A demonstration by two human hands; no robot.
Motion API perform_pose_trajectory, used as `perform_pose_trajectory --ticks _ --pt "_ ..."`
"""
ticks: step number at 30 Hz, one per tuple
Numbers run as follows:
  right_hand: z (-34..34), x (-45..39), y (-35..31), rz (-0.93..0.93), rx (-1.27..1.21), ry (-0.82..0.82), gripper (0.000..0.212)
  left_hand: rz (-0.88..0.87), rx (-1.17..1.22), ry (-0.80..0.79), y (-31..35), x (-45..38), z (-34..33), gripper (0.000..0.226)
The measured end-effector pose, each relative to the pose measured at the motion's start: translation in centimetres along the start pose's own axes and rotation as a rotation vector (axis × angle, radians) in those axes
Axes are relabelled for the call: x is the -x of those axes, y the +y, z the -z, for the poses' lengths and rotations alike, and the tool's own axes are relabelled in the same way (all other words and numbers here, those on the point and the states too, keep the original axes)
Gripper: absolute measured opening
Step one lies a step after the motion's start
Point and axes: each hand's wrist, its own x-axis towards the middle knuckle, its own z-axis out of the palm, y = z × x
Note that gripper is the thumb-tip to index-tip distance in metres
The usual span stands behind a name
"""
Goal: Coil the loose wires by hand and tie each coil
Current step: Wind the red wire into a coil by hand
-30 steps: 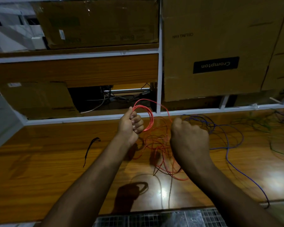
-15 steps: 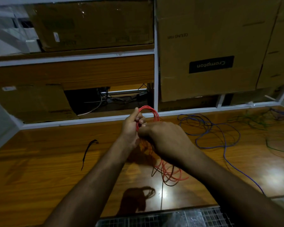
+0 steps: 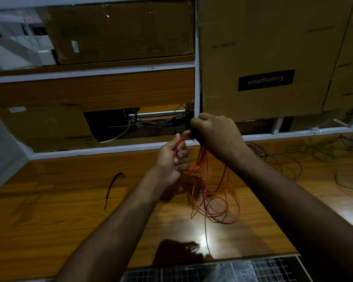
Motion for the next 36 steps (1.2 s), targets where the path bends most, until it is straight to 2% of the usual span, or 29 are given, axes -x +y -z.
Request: perform_pose_trajectory --ticks 4,6,8,9,11,12,14,16,18,19,21,23,26,29,33,36 --pt "-0.7 -0.2 1.5 -0.04 0.042 -0.03 0.041 0.052 -0.028 -0.064 0.8 0.1 0.3 0.055" --pt "-1.3 0.2 1.9 -0.045 0.003 -0.068 0.036 0.044 -0.054 -0.078 1.1 0.2 0.3 0.057" --pt "-1.6 0.7 3.1 -0.087 -0.155 -0.189 0.03 0.05 -0.014 -0.087 1.4 0.5 0.9 0.057" --pt "-1.7 1.2 4.0 -0.15 -0.324 -0.297 0.03 0.053 0.037 -0.094 1.7 0.6 1.4 0.057" --pt "-2.3 3.1 6.3 -0.339 -0.854 -0.513 0.032 0.029 0.158 -0.09 2.5 0.8 2.9 0.057" --pt "-2.8 4.4 7.5 -0.439 -1.127 -0.551 0.032 0.004 0.205 -0.077 3.1 0.9 3.7 0.057" --pt "-4.2 7.3 9.5 -0.627 -1.511 -0.482 0.034 -0.048 0.245 -0.049 4.4 1.0 4.8 0.056" --pt "-5.6 9.8 10.1 -0.775 -1.677 -0.445 0.028 -0.071 0.245 -0.033 5.2 1.1 5.3 0.055" --pt "-6.7 11.5 9.4 -0.879 -1.645 -0.478 0.015 -0.073 0.244 -0.026 5.4 1.0 5.2 0.055" --pt "-7.2 11.9 8.4 -0.898 -1.575 -0.5 0.023 -0.074 0.242 -0.018 5.3 0.9 5.1 0.055" --pt "-7.6 12.1 5.7 -0.883 -1.356 -0.487 0.032 -0.083 0.237 0.013 5.0 0.5 4.8 0.055" --pt "-7.6 11.9 2.5 -0.835 -1.032 -0.415 0.031 -0.096 0.23 0.051 4.6 0.0 4.3 0.054" --pt "-6.6 11.1 -1.9 -0.65 -0.601 -0.457 0.018 -0.105 0.21 0.091 3.9 -0.7 3.7 0.055" --pt "-4.2 10.3 -5.1 -0.347 -0.342 -0.494 0.015 -0.112 0.172 0.11 3.1 -1.1 3.2 0.053" --pt "-0.7 8.7 -6.9 0.06 -0.355 -0.352 0.034 -0.102 0.115 0.103 2.0 -1.3 2.8 0.051" --pt "1.2 6.5 -6.6 0.124 -0.367 -0.281 0.034 -0.063 0.099 0.082 1.3 -1.3 2.7 0.051"
